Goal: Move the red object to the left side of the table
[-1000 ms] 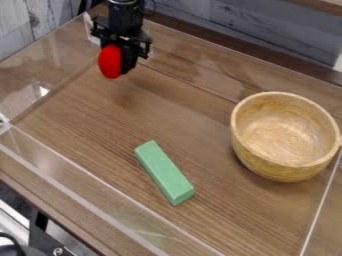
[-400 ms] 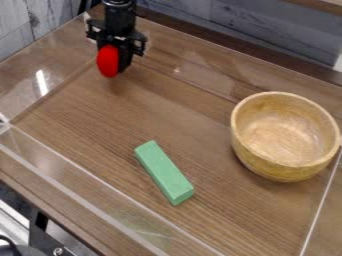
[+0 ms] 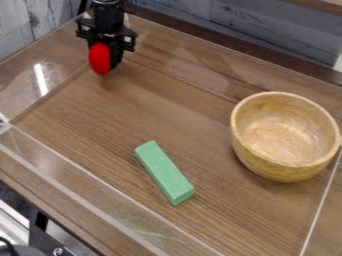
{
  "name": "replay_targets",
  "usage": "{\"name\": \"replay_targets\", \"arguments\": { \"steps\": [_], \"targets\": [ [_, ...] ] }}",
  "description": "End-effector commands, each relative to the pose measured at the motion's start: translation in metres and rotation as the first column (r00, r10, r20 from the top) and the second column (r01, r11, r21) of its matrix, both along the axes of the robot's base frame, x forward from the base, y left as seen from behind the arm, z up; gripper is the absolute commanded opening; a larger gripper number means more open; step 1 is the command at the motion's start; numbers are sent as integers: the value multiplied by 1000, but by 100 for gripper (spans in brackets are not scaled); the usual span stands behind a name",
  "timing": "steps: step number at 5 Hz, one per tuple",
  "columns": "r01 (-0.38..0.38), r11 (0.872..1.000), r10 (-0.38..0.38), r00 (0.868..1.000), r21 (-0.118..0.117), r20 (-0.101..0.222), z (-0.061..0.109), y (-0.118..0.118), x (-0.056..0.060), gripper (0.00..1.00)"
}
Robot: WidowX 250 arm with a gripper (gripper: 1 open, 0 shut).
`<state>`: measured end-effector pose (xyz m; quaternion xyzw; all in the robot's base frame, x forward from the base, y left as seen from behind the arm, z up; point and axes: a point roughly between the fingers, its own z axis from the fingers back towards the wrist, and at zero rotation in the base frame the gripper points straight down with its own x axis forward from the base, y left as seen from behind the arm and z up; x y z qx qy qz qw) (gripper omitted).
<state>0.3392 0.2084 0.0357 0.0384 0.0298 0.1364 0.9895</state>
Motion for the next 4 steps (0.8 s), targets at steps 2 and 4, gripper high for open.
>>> {"name": "replay_targets", "arguments": {
  "steps": [2,4],
  "targets": [
    [9,1000,-10,998,18,63,24,9,-4,100],
    [63,998,-62,994,-5,95,47,7,-26,0]
  ]
}}
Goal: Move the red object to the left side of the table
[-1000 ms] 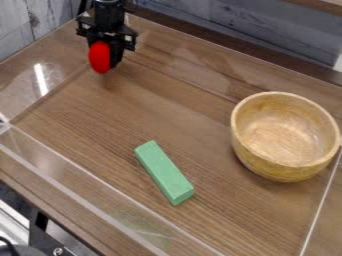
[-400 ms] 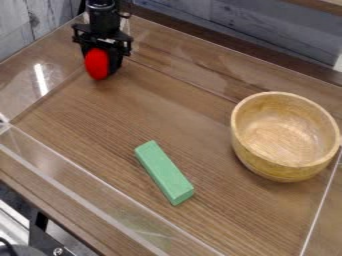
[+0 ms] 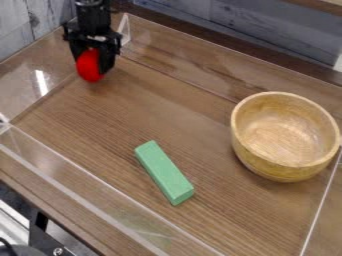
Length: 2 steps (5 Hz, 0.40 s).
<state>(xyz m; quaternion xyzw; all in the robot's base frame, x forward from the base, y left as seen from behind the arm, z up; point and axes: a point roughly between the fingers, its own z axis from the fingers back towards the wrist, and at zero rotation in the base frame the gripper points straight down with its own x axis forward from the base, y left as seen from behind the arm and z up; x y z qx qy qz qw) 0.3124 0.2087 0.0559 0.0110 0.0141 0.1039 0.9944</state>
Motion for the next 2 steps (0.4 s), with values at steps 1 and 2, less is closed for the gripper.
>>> {"name": "replay_targets", "arguments": {
  "steps": [1,2],
  "targets": [
    [-12,999,10,998,30,65,27,7,-1,0],
    [-10,1000,8,998,22,63,23,8,-2,0]
  ]
}}
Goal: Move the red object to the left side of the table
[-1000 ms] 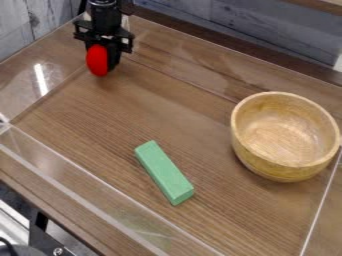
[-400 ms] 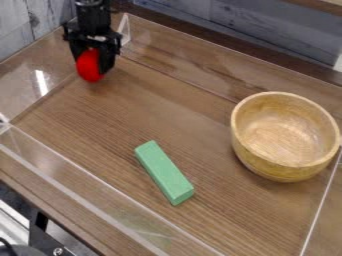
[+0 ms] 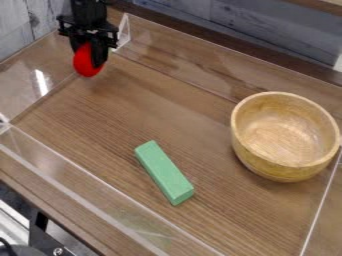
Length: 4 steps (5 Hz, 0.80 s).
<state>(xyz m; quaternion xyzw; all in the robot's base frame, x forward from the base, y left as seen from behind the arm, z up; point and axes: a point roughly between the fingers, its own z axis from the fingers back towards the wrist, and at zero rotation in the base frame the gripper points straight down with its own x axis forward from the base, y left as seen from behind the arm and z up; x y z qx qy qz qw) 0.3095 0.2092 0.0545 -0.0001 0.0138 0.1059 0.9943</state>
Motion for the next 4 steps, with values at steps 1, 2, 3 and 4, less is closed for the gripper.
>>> {"name": "replay_targets", "arguments": {
  "steps": [1,2,3,4],
  "targets": [
    [-146,989,144,988,36,58,21,7,-3,0],
    [-272,962,270,961,28,55,19,7,-6,0],
    [-293,956,292,955,21,49,13,7,-2,0],
    [-310,951,309,950,14,41,8,6,2,100]
  ]
}}
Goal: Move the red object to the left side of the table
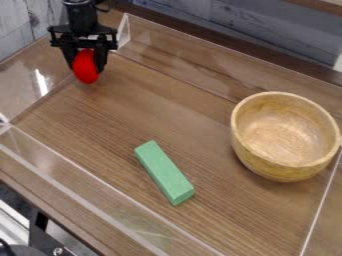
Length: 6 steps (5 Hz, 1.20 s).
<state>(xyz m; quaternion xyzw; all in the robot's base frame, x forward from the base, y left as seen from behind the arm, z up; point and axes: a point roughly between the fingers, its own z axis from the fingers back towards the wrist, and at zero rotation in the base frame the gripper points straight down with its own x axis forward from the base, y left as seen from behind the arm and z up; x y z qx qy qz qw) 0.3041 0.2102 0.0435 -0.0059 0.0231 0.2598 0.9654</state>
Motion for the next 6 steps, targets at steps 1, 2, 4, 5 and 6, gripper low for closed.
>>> {"name": "replay_targets", "arguments": {
  "steps": [1,2,4,5,6],
  "targets": [
    [-38,999,37,998,29,49,18,4,2,100],
    [-78,997,76,995,20,66,28,4,-2,100],
    [-55,998,55,993,-1,104,54,8,4,100],
    [-4,1000,4,991,-7,135,70,8,2,100],
    [45,999,-42,986,-17,163,86,6,1,100]
  ]
}}
